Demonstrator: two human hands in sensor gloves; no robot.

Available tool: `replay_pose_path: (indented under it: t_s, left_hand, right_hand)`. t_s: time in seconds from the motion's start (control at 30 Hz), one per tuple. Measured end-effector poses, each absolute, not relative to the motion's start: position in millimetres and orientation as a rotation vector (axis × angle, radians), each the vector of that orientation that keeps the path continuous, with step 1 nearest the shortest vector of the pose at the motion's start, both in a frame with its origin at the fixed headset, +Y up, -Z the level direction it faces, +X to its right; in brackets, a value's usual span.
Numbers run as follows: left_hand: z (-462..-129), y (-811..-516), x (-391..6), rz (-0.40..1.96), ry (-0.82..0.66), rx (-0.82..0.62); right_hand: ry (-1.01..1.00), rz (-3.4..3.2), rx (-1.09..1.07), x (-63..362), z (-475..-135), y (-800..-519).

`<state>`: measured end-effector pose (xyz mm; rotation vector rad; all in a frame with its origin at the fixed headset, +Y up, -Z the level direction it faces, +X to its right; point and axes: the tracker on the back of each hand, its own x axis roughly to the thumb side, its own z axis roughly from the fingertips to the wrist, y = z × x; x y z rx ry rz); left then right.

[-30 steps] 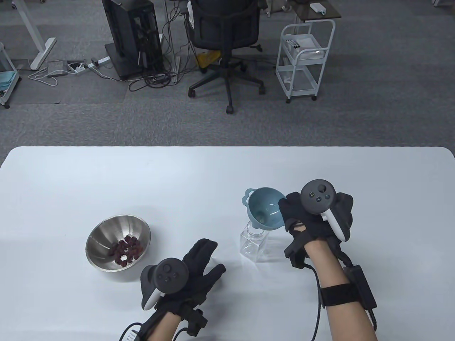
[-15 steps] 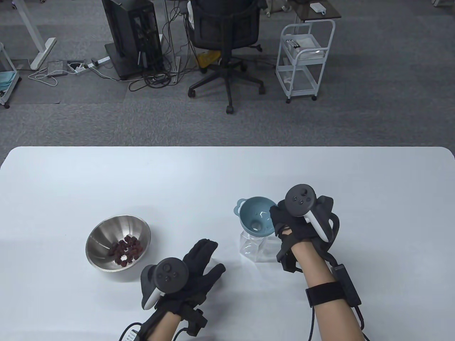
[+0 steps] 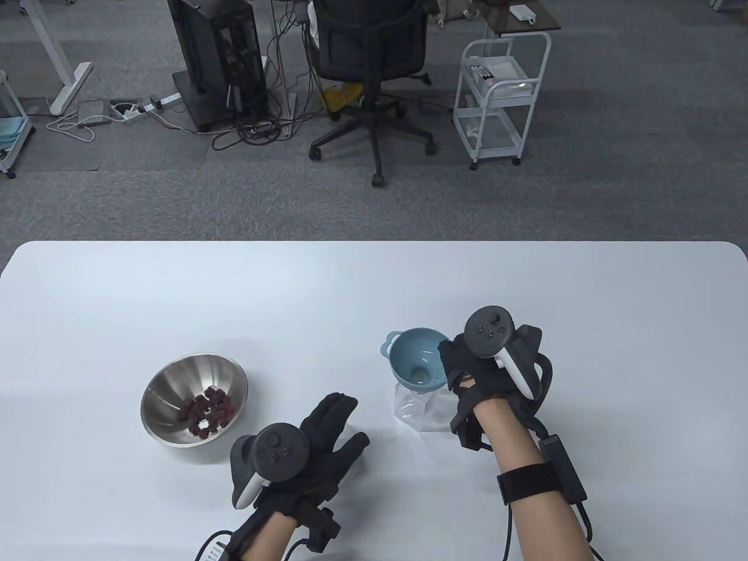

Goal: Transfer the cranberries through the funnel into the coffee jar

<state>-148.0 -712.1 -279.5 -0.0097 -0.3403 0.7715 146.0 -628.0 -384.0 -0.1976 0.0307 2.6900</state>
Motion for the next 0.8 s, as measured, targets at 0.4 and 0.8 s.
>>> replay_pose_path:
  t_s: [0.4,0.8]
  left_hand:
    - [-278,-696,-162,0.782,-0.304,0.074]
    - [-293,-669,-267,0.678,0.096,0.185]
  right_hand:
    - [-0.058,2.521,-0.088,177,-351,-620]
    - [-0.175,2.337,0.204,196,-286,-634]
